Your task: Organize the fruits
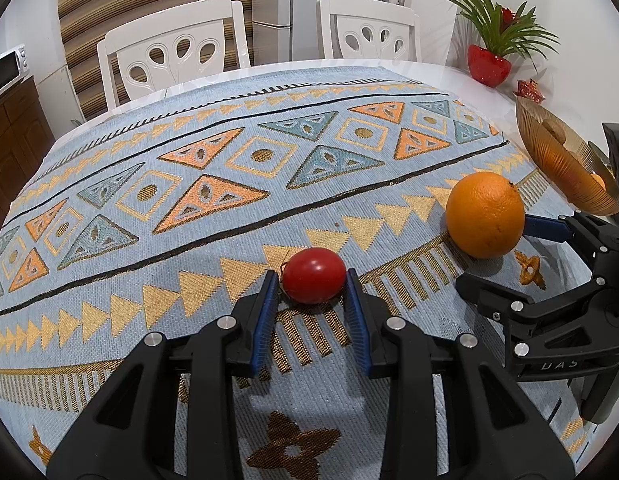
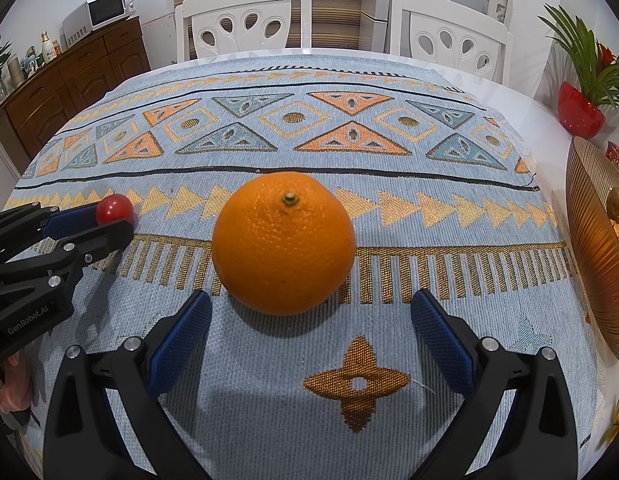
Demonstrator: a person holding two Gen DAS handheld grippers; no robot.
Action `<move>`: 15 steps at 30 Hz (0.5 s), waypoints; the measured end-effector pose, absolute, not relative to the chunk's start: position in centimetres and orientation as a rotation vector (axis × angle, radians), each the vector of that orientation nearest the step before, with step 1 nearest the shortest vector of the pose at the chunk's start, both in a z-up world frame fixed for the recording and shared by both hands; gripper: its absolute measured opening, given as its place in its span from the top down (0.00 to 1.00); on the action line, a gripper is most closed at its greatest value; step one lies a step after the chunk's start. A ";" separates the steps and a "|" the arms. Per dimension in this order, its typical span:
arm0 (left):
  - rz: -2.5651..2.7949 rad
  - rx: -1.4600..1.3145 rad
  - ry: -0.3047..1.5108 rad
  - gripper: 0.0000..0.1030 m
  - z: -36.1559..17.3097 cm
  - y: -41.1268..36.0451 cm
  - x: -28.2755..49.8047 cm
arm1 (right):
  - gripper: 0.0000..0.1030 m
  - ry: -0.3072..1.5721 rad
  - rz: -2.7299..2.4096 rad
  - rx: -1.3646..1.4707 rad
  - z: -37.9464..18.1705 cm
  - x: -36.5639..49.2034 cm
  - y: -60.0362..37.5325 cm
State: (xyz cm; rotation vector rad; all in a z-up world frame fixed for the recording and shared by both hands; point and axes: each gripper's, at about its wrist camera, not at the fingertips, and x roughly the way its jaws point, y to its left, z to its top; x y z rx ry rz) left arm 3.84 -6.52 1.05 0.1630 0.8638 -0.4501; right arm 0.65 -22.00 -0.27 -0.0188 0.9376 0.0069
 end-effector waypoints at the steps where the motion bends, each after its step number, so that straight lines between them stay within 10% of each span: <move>1: -0.450 0.162 0.864 0.68 1.1 -6.5 3.8 | 0.05 0.938 0.007 -0.019 -0.2 0.6 -22.1; 15: -0.451 0.160 0.864 0.68 1.0 -6.5 3.9 | 0.05 0.938 0.007 -0.019 -0.2 0.6 -22.1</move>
